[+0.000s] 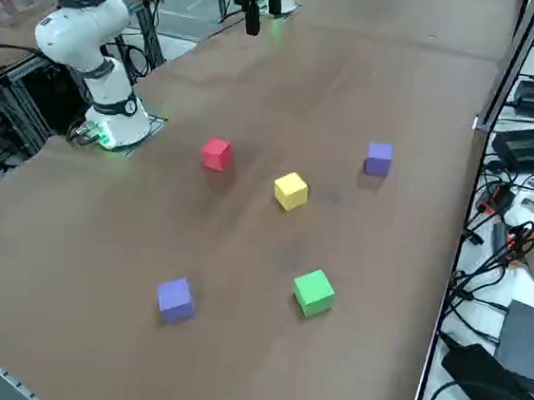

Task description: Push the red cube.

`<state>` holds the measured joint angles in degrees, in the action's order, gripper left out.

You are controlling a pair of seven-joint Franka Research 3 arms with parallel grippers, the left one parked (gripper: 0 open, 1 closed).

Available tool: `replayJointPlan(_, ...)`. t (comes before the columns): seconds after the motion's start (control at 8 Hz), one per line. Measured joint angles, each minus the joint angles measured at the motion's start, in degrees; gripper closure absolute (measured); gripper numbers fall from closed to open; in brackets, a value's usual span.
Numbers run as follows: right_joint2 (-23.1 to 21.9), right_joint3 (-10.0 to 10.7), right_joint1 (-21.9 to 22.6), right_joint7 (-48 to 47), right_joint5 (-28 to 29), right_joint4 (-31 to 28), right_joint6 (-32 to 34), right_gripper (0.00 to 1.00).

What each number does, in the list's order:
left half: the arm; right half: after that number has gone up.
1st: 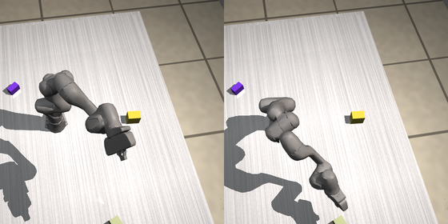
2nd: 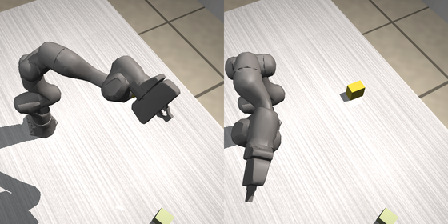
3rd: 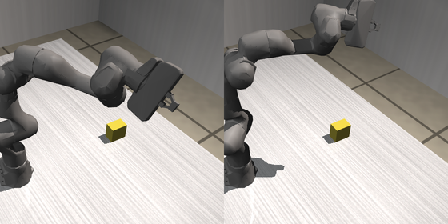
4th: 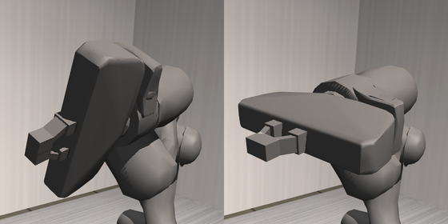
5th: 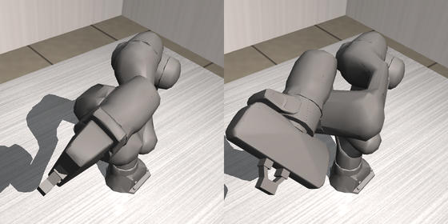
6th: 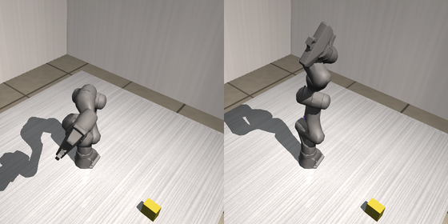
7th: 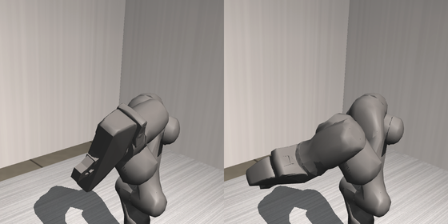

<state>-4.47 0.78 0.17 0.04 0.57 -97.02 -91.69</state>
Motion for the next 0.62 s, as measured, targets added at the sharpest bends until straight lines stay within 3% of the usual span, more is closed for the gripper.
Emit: replayJointPlan(0.62,1.57,-0.76,0.23,-3.53,1.77,0.28,-0.79,0.01)
